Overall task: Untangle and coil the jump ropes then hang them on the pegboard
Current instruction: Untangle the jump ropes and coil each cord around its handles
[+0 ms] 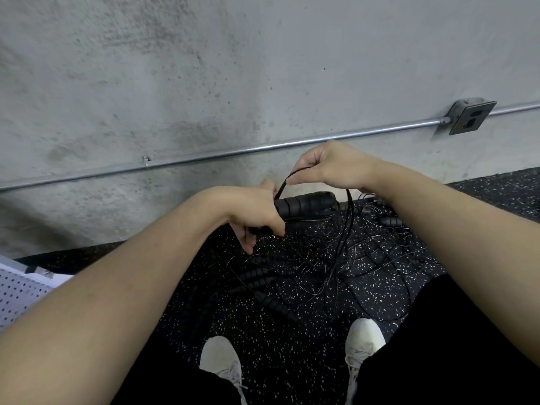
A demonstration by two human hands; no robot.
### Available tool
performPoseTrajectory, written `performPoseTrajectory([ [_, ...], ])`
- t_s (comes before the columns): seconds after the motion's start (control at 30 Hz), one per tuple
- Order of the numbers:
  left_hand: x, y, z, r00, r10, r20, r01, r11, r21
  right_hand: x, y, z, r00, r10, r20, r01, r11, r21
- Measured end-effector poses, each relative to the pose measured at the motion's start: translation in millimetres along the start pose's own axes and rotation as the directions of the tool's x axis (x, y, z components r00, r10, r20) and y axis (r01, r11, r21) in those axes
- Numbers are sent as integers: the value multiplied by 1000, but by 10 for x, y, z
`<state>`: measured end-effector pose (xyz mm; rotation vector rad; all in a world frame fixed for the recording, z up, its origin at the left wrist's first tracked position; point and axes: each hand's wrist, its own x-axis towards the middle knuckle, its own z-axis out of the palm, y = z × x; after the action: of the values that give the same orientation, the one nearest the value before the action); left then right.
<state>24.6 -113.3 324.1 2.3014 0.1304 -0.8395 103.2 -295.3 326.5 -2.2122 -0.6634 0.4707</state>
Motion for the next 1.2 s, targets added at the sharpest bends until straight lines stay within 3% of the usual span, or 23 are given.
performPoseTrajectory([
  [0.13, 241, -83, 71, 993, -109, -46, 105, 992, -65, 23, -193, 153, 998, -47, -44, 43, 995, -94],
  [0.27, 385, -180, 71, 987, -122, -104, 80, 938, -338, -17, -309, 285, 995, -86, -59, 80, 992, -96],
  [0.4, 325, -204, 10, 983, -97, -158, -30, 759, -650, -70, -381, 352, 990, -136, -27, 129, 973, -193],
  [0.53, 225, -133, -83, 973, -68, -221, -146, 561, -815, -50, -382, 314, 991, -85, -105, 81, 996, -45],
  [0.63, 145, -64, -132, 930, -56, -364, -298, 468, -832, -23, -323, 280, 990, 44, -132, -20, 984, 179],
  [0.8, -39, -72, -166, 886, 118, -448, -441, 511, -738, -34, -343, 267, 988, 96, -120, -46, 930, 365],
  [0.93, -138, -74, -197, 868, 232, -438, -494, 484, -723, -112, -441, 273, 1000, 2, -19, 6, 906, 422],
  [1.03, -173, -121, -202, 869, 305, -390, -494, 466, -735, -217, -509, 219, 997, -26, 68, 0, 932, 363],
  [1.2, -214, -153, -163, 867, 410, -284, -426, 315, -848, -171, -462, 306, 997, -34, -67, 61, 888, 455],
])
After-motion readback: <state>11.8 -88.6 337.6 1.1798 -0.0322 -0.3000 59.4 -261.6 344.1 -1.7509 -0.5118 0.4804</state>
